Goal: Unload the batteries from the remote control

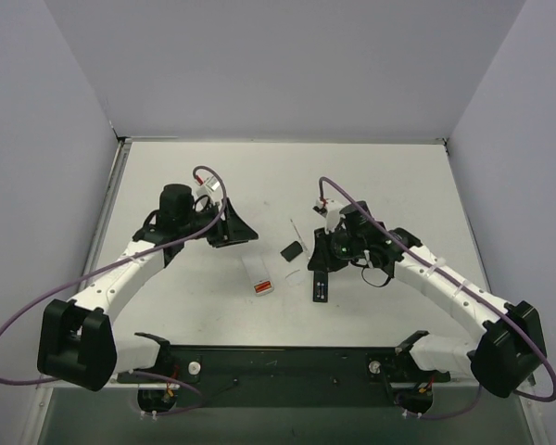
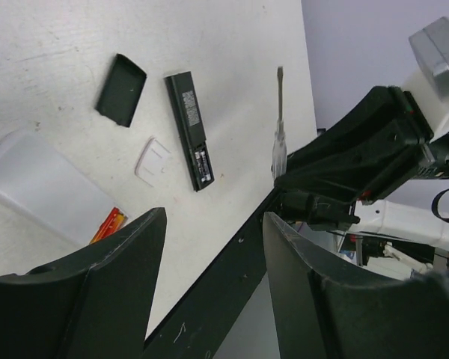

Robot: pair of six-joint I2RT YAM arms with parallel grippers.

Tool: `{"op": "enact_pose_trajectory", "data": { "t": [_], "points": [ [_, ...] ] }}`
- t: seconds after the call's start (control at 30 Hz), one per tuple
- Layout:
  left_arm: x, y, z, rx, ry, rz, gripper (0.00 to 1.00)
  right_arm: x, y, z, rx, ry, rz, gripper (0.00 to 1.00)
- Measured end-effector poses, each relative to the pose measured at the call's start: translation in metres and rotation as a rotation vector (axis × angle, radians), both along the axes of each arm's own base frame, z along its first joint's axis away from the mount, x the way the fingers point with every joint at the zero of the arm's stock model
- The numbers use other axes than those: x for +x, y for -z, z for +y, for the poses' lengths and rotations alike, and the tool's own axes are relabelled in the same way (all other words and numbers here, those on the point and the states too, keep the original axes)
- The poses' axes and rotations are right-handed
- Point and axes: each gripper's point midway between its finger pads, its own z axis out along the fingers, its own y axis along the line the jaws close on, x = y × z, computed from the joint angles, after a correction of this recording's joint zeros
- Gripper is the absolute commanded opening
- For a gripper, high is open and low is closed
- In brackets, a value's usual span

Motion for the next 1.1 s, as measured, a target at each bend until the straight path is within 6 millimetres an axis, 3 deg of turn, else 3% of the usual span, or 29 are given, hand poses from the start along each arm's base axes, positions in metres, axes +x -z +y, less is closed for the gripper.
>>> {"op": "enact_pose_trajectory", "data": {
  "t": [0.17, 0.43, 0.7, 0.9, 0.97, 1.03, 1.1],
  "points": [
    [-0.001, -0.012, -0.025, -0.074, 0.052, -0.011, 0.64, -0.026, -0.005, 0.025, 0.097, -0.054, 0.030, 0.00],
    [-0.008, -0.046, -0.053, -0.203, 0.128, -0.114, 0.63, -0.041, -0.018, 0.053, 0.323, -0.044, 0.109, 0.00],
    [-0.018, -0.050, -0.064, -0.268, 0.152, -0.122, 0.59, -0.045, -0.055, 0.071, 0.524, -0.057, 0.118, 0.00],
    [-0.021, -0.057, -0.069, -0.298, 0.166, -0.144, 0.54, -0.049, -0.072, 0.078, 0.625, -0.072, 0.131, 0.00],
    [-0.023, -0.058, -0.071, -0.311, 0.169, -0.145, 0.45, -0.050, -0.076, 0.080, 0.656, -0.077, 0.143, 0.00],
    [-0.026, -0.057, -0.072, -0.326, 0.171, -0.140, 0.26, -0.052, -0.080, 0.083, 0.685, -0.086, 0.154, 0.00],
    [-0.029, -0.059, -0.073, -0.348, 0.176, -0.135, 0.16, -0.052, -0.080, 0.084, 0.695, -0.082, 0.172, 0.00]
  ]
}}
